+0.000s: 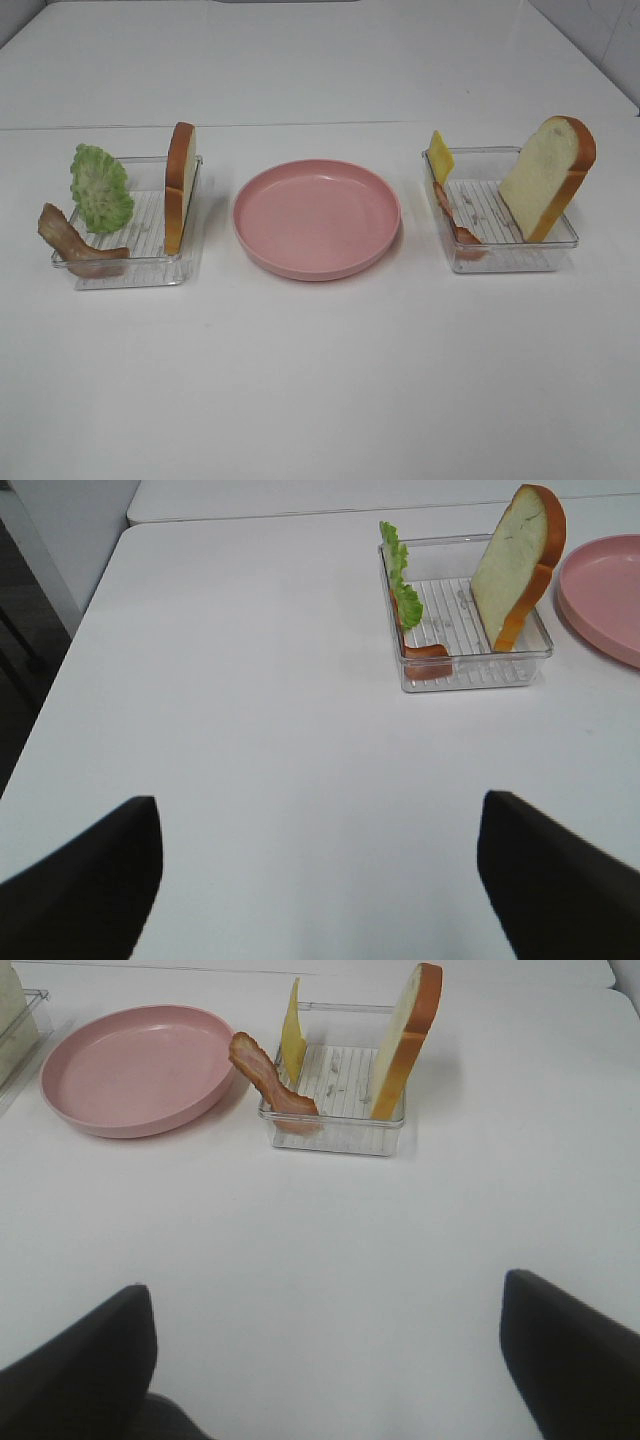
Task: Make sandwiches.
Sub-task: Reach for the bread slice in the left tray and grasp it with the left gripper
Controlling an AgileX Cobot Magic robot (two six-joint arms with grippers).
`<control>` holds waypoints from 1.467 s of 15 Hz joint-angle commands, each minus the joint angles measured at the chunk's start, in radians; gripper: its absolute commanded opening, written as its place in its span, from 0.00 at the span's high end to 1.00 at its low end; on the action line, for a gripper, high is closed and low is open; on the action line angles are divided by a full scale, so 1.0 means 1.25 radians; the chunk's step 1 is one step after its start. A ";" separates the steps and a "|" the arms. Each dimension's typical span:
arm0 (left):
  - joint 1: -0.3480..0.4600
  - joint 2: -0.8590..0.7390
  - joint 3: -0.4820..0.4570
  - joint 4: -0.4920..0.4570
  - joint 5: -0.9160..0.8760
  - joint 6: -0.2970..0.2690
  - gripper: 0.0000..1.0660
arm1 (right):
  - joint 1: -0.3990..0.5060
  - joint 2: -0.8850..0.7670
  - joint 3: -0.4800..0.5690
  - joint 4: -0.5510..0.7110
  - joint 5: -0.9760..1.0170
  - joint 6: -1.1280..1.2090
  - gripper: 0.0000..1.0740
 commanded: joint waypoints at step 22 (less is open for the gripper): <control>0.003 -0.017 0.001 -0.005 -0.006 -0.001 0.24 | -0.006 -0.011 -0.001 0.000 -0.006 -0.006 0.18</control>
